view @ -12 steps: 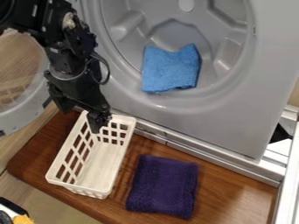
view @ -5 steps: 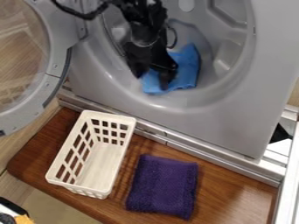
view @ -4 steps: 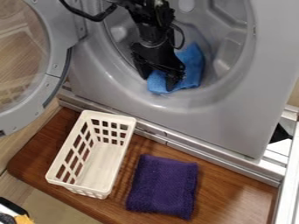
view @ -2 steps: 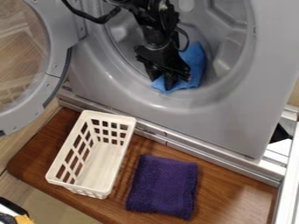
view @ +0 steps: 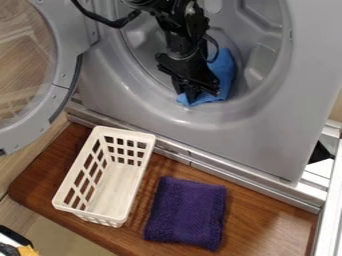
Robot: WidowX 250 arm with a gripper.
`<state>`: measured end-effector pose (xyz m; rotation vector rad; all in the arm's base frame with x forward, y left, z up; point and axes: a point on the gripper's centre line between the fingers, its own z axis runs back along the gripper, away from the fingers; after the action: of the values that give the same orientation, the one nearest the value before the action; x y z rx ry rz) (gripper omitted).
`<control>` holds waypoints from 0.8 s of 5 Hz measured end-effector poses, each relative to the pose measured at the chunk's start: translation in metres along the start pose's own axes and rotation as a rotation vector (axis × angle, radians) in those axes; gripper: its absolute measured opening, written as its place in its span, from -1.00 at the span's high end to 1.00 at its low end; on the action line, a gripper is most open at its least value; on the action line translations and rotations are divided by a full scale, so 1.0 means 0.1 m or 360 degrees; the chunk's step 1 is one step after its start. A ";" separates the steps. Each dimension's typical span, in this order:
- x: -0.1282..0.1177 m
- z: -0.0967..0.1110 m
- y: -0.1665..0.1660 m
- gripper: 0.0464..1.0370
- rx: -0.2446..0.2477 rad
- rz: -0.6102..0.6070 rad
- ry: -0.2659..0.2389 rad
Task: Move the blue cloth into the white basket
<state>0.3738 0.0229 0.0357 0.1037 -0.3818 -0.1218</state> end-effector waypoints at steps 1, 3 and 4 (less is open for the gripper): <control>-0.01 0.15 0.03 0.90 0.0013 -0.0027 -0.0005; -0.09 0.58 0.14 0.90 0.0066 -0.0005 -0.0036; -0.32 0.81 0.21 0.90 0.0086 -0.0009 -0.0040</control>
<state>0.3162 0.0415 0.1013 0.1566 -0.4098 -0.1183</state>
